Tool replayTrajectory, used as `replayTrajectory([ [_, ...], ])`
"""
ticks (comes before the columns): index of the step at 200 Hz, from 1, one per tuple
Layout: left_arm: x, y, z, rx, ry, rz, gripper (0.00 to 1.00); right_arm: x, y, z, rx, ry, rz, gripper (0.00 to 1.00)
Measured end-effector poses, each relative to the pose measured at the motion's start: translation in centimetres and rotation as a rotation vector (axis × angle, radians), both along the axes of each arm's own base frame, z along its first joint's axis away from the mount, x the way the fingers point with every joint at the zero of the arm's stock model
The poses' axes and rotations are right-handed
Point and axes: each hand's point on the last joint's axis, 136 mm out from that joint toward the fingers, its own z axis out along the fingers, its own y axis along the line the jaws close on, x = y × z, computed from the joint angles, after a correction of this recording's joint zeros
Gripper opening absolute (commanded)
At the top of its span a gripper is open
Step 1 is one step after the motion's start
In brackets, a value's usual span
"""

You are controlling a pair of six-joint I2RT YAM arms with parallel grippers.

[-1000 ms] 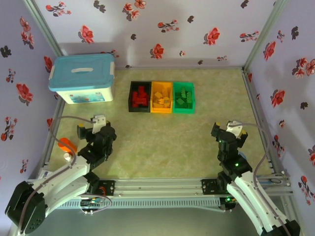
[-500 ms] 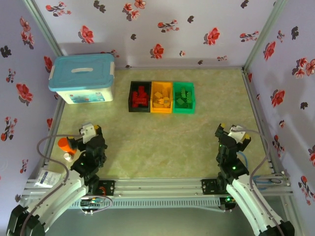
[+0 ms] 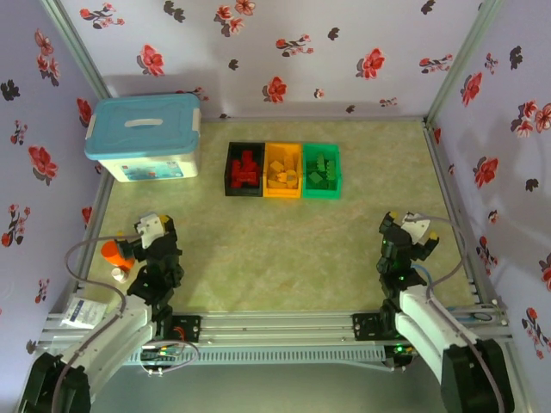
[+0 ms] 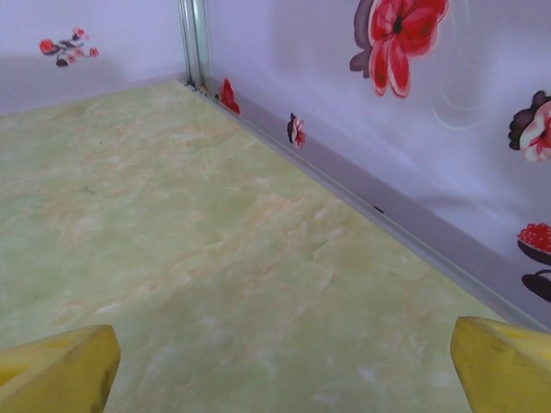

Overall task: Sort the legos into containers by color
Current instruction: Reset both arms

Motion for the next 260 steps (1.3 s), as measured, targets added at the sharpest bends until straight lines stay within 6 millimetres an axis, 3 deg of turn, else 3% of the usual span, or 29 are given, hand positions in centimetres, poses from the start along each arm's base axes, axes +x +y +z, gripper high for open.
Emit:
replayTrajectory([
  [43, 1.0, 0.5, -1.0, -0.015, 0.025, 0.001, 1.0, 2.2, 1.2, -0.9, 0.011, 0.021, 0.077, 0.99],
  [101, 2.8, 0.3, -2.4, -0.031, 0.049, -0.033, 1.0, 4.3, 2.1, -0.6, 0.009, -0.028, 0.136, 0.99],
  [171, 4.9, 0.0, -1.9, -0.052, -0.037, -0.067, 1.0, 6.2, 2.4, -0.8, -0.008, -0.097, 0.162, 0.99],
  [204, 5.7, -0.9, -2.1, -0.042, -0.029, -0.126, 1.0, 7.2, 3.6, -3.1, -0.027, -0.026, 0.245, 0.99],
  [260, 7.0, -2.3, -2.8, -0.009, -0.003, -0.212, 1.0, 8.5, 4.8, -2.3, -0.041, -0.057, 0.311, 0.99],
])
